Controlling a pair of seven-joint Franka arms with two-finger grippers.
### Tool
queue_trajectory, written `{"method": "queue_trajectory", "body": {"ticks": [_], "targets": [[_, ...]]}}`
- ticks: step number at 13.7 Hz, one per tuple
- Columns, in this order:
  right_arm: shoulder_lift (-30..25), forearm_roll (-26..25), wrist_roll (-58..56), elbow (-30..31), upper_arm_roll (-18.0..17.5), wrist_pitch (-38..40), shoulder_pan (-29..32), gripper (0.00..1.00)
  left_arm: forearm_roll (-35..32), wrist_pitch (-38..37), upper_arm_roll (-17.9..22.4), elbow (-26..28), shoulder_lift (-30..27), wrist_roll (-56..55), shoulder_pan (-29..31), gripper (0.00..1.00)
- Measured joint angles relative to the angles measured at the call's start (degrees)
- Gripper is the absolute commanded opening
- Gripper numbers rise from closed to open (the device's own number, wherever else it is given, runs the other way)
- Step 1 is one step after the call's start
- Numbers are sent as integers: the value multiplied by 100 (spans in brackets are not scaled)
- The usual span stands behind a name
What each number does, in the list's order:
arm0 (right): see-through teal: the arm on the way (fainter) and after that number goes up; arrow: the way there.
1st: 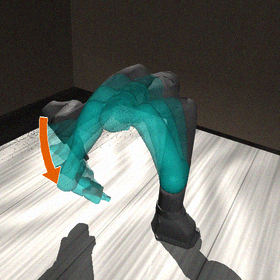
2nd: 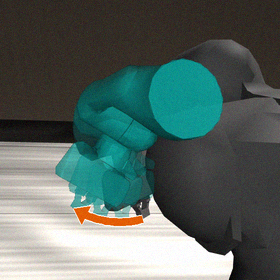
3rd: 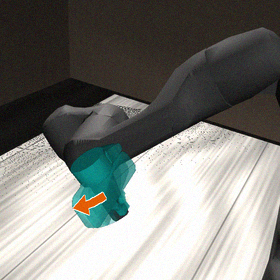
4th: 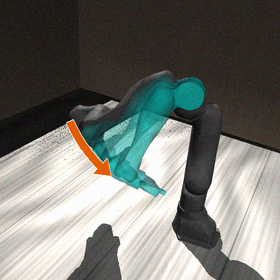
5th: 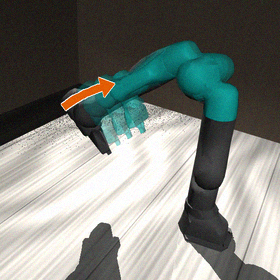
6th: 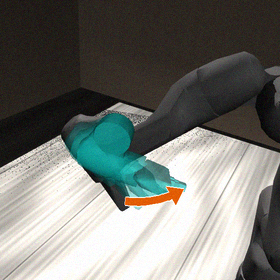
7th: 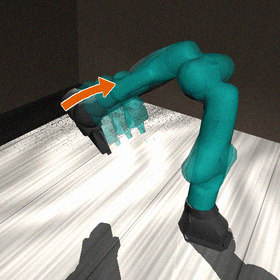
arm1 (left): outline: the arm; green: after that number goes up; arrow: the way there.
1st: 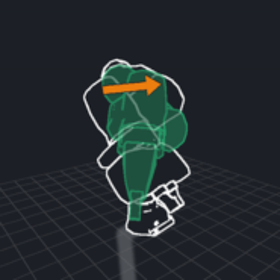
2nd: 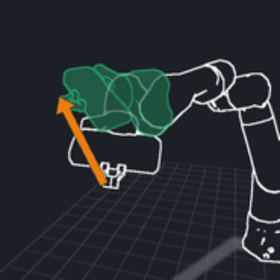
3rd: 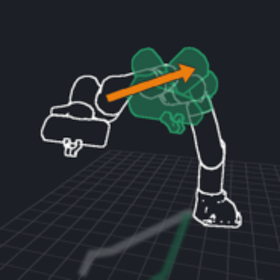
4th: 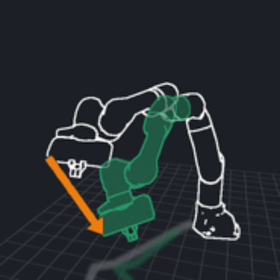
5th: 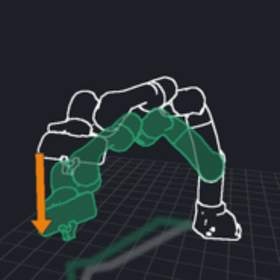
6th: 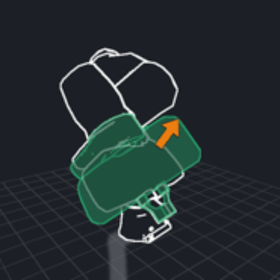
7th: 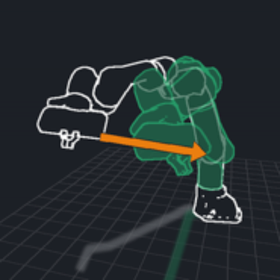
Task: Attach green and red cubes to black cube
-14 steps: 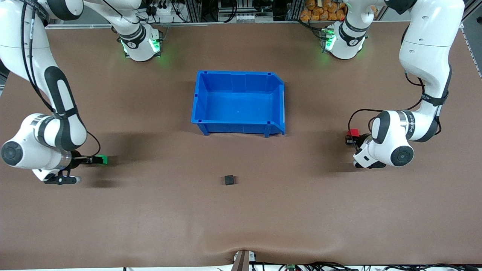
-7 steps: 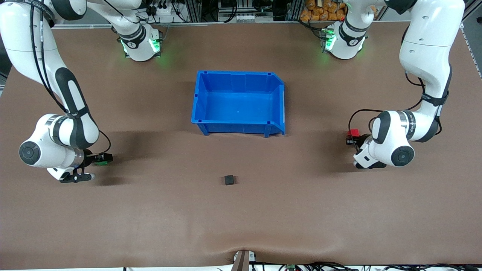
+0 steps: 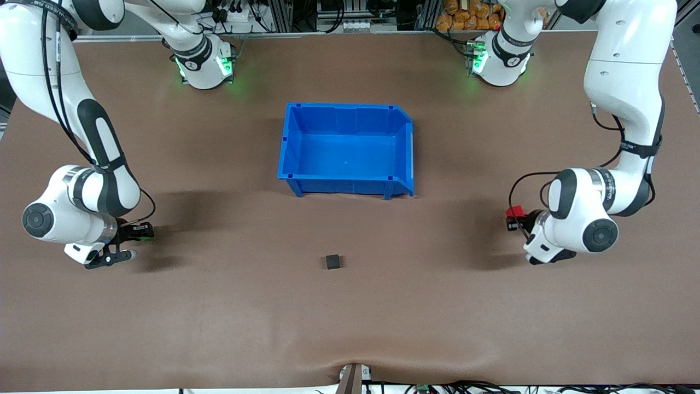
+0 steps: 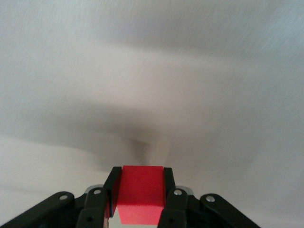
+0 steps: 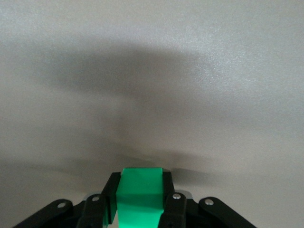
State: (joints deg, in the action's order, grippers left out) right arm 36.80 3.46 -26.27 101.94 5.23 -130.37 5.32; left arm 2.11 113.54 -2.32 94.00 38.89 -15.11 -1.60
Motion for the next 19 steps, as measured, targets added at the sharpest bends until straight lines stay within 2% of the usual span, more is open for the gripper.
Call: {"method": "queue_trajectory", "body": {"ticks": [5, 7, 9, 11, 15, 19], "targets": [[0, -1, -527, -25, 1, -52, 0, 0, 236, 46, -41, -696, 537, -1353, -165, 12], [-2, -2, -983, -114, 1, -79, -1, 0, 297, 132, -44, -868, 618, -2124, -377, 3], [-17, -1, -1455, -297, -4, -84, -8, 0, 357, 242, -42, -1015, 720, -2723, -502, 1], [-60, 4, -1665, -591, -23, 151, -43, 0, 461, 413, -43, -1102, 769, -3274, -617, 1], [-116, 37, -1684, -1174, -76, 812, -176, 0, 1217, 1006, -48, -1182, 870, -3905, -865, 0], [-116, 612, -1603, -1284, -87, 823, -454, 0, 1343, 1410, -54, -1238, 958, -5066, -1258, 0]]}}
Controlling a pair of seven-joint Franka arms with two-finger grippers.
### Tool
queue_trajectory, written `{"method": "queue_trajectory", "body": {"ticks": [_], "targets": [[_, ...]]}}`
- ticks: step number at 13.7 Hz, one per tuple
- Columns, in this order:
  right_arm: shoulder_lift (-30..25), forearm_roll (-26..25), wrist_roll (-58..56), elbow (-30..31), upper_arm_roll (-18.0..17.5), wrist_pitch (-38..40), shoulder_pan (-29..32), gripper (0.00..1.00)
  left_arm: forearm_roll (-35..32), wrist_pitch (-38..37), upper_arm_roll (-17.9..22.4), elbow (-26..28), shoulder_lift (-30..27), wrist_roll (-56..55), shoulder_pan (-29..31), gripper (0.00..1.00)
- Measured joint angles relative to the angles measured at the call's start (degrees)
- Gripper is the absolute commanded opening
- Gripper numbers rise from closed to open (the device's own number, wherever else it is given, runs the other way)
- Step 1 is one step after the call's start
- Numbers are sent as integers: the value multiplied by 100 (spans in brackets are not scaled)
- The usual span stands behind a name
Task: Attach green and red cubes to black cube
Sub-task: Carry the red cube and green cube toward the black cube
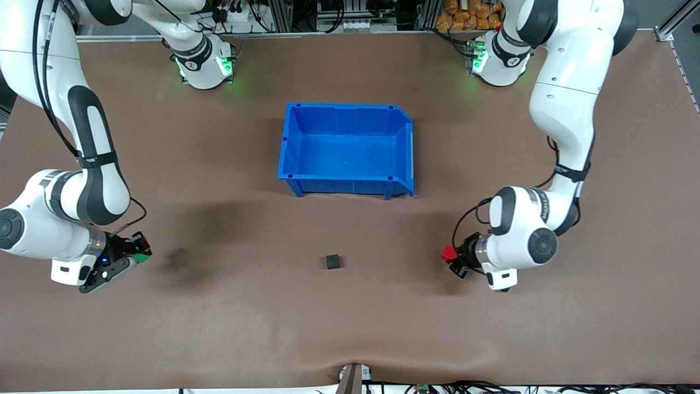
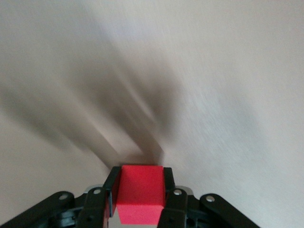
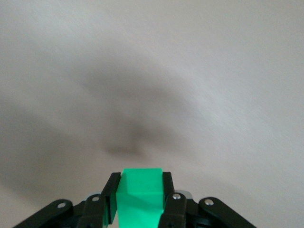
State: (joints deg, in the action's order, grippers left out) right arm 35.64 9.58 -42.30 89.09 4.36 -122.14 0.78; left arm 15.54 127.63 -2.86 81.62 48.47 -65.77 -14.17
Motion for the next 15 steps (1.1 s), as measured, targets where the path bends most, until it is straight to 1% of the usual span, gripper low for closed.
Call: {"method": "queue_trajectory", "body": {"ticks": [2, 4, 7, 10, 11, 13, 15], "targets": [[1, 176, 146, -10, -3, -19, -156, 0, 5, 149, 0, -17, 17, -604, -234, 0], [1, 249, 443, -24, -6, -39, -335, 0, 54, 218, -5, -88, 21, -1167, -391, 0], [1, 260, 948, -64, -9, -45, -562, 0, 161, 231, -24, -208, 21, -1804, -593, 0], [1, 285, 1230, -98, -9, -90, -676, 0, 254, 506, -85, -217, 54, -2458, -801, 0], [1, 385, 1323, -100, -9, -104, -692, 0, 318, 599, -111, -219, 77, -2563, -851, 0], [1, 865, 1460, -102, -9, -110, -714, 0, 448, 701, -148, -228, 113, -2658, -932, 0], [18, 1330, 1566, -102, -5, -117, -717, 0, 837, 899, -149, -236, 142, -2674, -982, 0]]}}
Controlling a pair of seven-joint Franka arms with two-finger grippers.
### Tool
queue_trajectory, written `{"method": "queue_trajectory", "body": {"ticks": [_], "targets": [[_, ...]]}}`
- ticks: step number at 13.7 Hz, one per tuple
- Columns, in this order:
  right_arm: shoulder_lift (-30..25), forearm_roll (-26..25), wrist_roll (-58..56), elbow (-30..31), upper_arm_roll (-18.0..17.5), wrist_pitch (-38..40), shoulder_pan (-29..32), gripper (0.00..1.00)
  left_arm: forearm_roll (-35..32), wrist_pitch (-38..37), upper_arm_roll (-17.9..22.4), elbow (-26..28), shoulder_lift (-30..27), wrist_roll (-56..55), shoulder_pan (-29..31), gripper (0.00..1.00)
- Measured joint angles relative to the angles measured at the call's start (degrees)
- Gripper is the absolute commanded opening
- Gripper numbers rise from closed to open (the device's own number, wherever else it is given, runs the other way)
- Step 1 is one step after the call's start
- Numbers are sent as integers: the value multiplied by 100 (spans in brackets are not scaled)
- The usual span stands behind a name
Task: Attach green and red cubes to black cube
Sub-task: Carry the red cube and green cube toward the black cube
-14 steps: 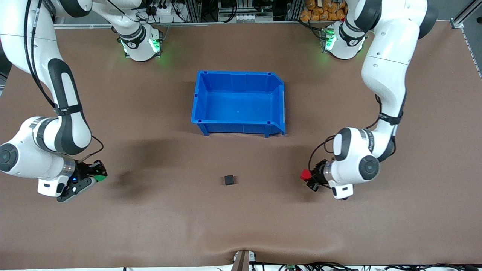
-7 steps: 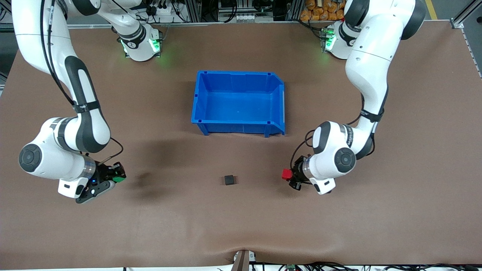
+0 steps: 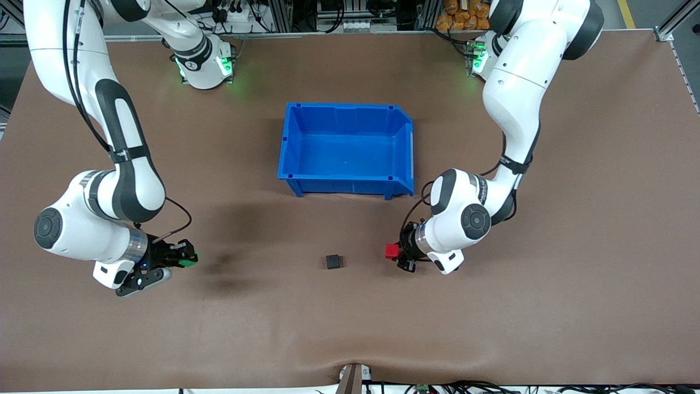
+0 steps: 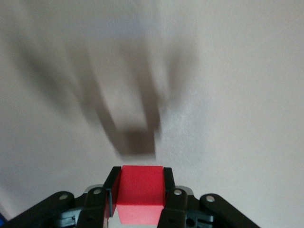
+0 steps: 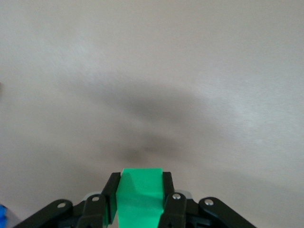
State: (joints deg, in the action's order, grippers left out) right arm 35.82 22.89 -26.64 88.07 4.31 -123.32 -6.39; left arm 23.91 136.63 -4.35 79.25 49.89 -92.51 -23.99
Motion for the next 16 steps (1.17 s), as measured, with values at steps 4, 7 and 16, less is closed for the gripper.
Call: {"method": "queue_trajectory", "body": {"ticks": [4, 7, 16], "targets": [[77, 1194, 412, 3, 4, -226, 0, 0, 281, 173, -8, -364, 310, -190, -124, 0], [85, 1918, 744, 5, -1, -609, -82, 0, 283, 378, -11, -580, 539, -398, -271, 0], [539, 1989, 4650, 45, 1, -1400, -694, 0, 341, 896, -135, -769, 766, -808, -517, 0]]}}
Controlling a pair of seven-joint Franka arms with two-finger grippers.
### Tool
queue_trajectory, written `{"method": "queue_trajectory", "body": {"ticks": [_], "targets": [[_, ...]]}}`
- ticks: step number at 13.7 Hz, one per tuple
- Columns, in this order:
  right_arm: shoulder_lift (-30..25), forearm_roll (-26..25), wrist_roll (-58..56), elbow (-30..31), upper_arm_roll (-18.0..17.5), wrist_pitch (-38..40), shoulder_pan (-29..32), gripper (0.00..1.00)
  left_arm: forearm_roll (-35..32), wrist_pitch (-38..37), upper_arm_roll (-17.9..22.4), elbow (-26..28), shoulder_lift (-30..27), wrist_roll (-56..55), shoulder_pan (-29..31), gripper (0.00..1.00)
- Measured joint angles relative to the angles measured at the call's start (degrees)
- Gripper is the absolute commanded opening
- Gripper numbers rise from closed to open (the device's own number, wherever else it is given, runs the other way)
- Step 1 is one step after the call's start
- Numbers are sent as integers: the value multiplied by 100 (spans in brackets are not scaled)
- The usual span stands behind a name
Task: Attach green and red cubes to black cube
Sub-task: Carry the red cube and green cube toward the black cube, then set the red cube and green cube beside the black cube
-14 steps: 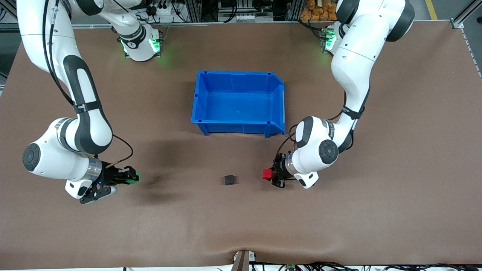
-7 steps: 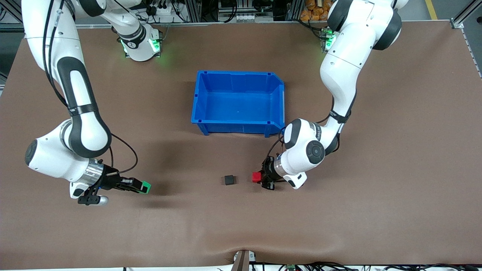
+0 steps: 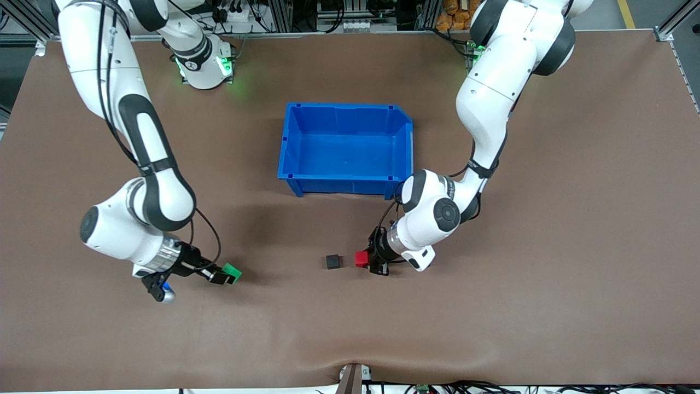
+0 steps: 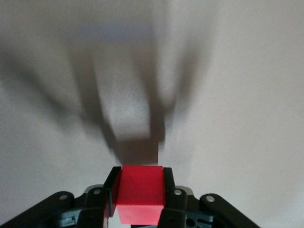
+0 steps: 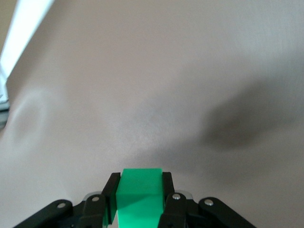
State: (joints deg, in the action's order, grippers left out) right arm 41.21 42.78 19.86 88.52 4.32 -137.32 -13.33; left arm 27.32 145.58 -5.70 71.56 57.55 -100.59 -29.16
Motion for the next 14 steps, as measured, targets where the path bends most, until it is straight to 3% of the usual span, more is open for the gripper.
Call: {"method": "queue_trajectory", "body": {"ticks": [6, 14], "targets": [[413, -52, 3068, -107, 5, -364, -353, 0, 3, 192, -5, -47, 145, -42, -117, 0], [904, -1388, 6420, -882, 7, -126, -1053, 0, 3, 196, -16, -81, 171, -45, -175, 0]]}}
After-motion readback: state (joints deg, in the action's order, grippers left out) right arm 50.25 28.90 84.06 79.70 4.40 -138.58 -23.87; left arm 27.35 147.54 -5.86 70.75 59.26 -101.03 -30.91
